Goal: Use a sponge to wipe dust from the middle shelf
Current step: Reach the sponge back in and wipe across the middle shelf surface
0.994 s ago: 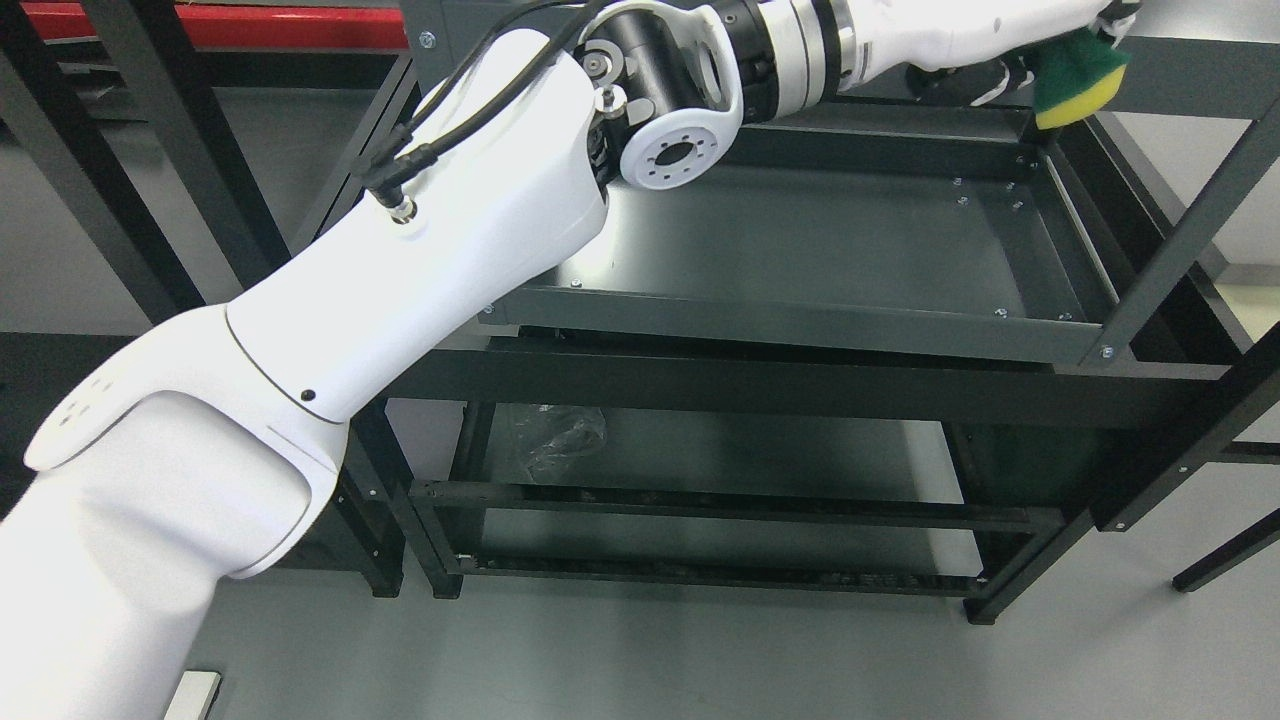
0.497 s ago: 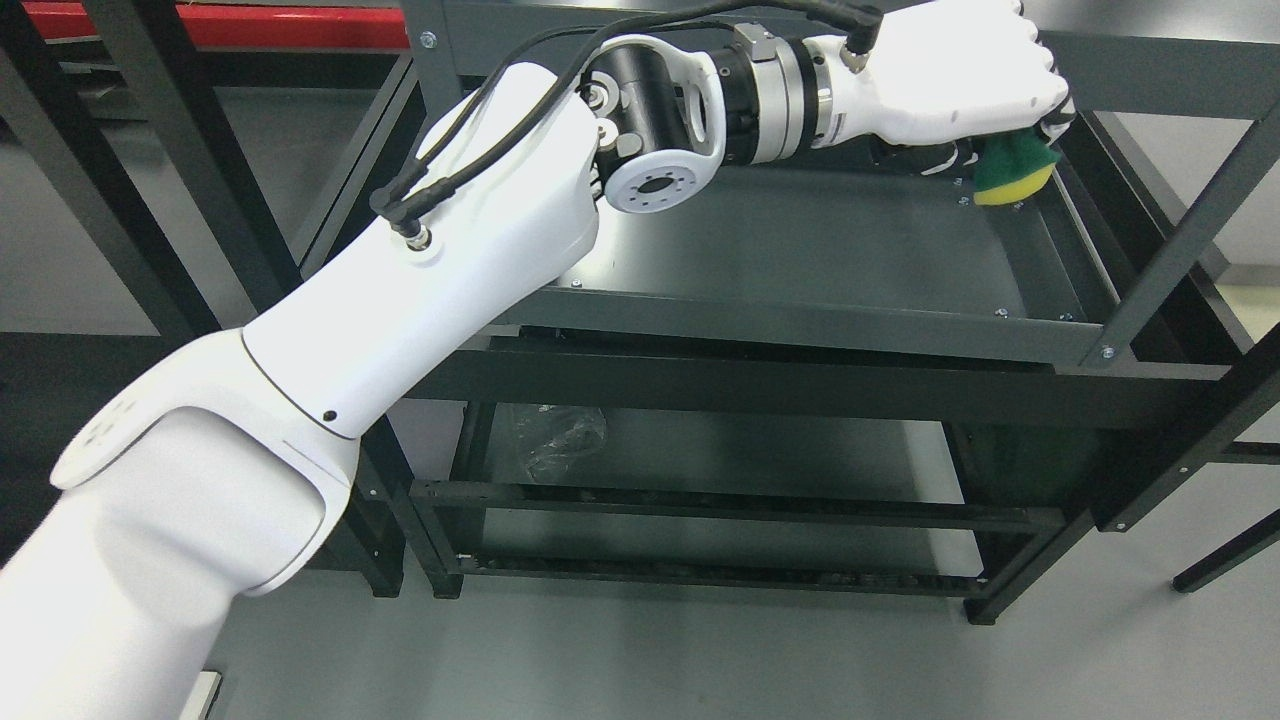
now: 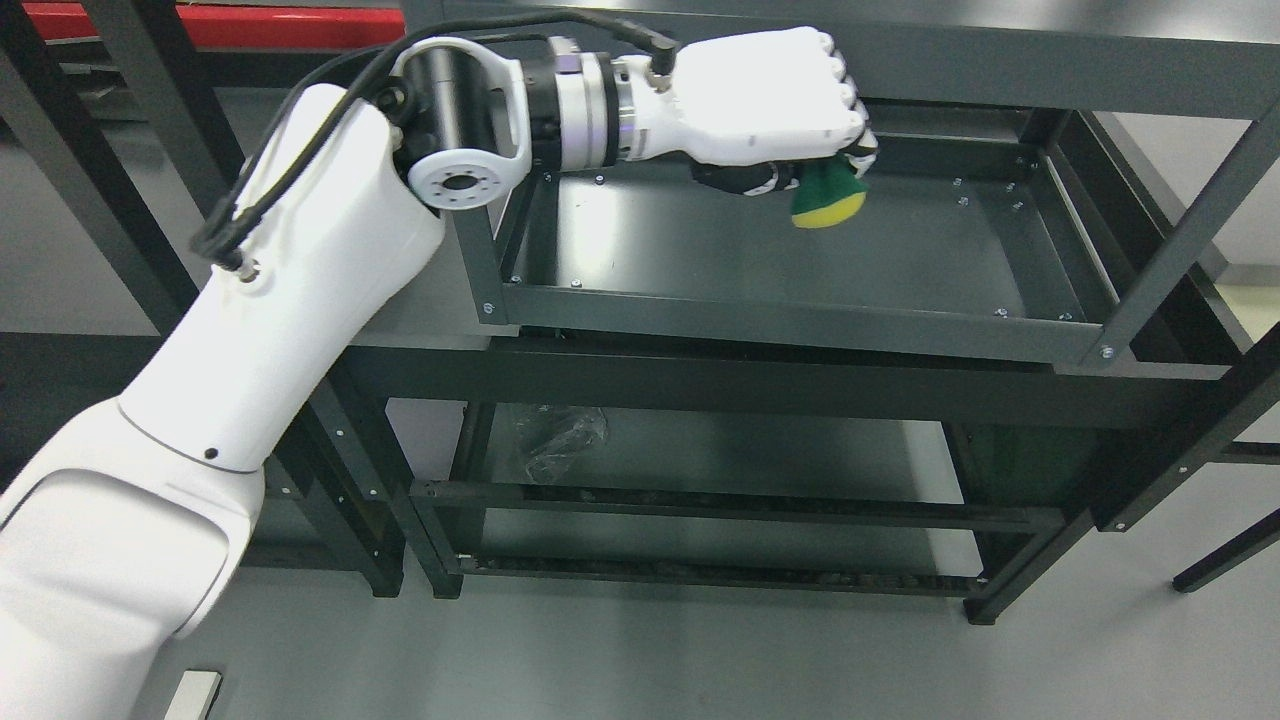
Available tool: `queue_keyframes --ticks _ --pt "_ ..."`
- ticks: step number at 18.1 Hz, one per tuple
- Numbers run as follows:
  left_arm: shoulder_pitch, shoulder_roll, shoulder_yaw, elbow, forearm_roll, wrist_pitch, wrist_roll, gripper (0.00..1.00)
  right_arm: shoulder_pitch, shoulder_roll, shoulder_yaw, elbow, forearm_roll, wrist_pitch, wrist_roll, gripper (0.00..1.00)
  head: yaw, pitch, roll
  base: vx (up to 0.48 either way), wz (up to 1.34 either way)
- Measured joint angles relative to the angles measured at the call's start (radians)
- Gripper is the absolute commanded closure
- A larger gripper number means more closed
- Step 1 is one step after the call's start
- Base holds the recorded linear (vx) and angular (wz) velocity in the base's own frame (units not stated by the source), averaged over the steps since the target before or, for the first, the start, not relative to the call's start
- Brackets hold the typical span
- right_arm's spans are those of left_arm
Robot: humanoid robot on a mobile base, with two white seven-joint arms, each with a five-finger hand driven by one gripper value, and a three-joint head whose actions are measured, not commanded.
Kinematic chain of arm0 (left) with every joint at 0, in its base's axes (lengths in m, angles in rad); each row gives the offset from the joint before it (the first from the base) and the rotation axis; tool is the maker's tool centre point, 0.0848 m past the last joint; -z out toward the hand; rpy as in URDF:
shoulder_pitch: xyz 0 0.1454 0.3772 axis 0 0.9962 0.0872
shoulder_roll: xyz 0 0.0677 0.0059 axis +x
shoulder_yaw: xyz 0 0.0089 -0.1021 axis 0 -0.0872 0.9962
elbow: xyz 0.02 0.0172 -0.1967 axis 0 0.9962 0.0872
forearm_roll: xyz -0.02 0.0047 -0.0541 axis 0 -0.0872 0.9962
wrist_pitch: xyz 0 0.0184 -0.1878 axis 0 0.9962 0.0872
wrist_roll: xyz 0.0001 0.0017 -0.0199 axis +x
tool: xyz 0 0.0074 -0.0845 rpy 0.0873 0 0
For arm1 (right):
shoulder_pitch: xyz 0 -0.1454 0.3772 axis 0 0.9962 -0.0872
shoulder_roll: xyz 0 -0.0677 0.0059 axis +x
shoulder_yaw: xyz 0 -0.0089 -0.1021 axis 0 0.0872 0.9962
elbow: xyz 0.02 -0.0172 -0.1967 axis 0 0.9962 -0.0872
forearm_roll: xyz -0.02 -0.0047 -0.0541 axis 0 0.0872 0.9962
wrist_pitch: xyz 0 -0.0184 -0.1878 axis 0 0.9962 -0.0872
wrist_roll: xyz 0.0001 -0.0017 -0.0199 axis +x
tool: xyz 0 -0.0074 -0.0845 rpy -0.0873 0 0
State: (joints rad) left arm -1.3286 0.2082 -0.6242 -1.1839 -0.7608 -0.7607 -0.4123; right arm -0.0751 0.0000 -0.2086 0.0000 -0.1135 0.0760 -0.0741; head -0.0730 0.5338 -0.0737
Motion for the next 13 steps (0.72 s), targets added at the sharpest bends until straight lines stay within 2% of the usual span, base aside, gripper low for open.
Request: queue_keyframes --ticks 5,8,10,13 --pt "0.111 0.083 0.267 -0.049 0.009 -0.021 -0.119 1.00 0.000 0.000 0.000 0.000 0.000 0.000 0.000 0.00 0.0000 0.000 0.000 0.000 0.00" --pt "0.199 0.111 0.405 -0.093 0.072 -0.024 -0.193 1.00 0.000 0.000 0.000 0.000 0.000 0.000 0.000 0.00 0.0000 0.000 0.000 0.000 0.00" --pt "0.263 0.102 0.464 -0.134 0.142 -0.025 -0.229 1.00 0.000 0.000 0.000 0.000 0.000 0.000 0.000 0.00 0.0000 0.000 0.000 0.000 0.00" --pt "0.331 0.034 0.517 -0.183 0.231 -0.025 -0.250 1.00 0.000 0.000 0.000 0.000 0.000 0.000 0.000 0.00 0.0000 0.000 0.000 0.001 0.01"
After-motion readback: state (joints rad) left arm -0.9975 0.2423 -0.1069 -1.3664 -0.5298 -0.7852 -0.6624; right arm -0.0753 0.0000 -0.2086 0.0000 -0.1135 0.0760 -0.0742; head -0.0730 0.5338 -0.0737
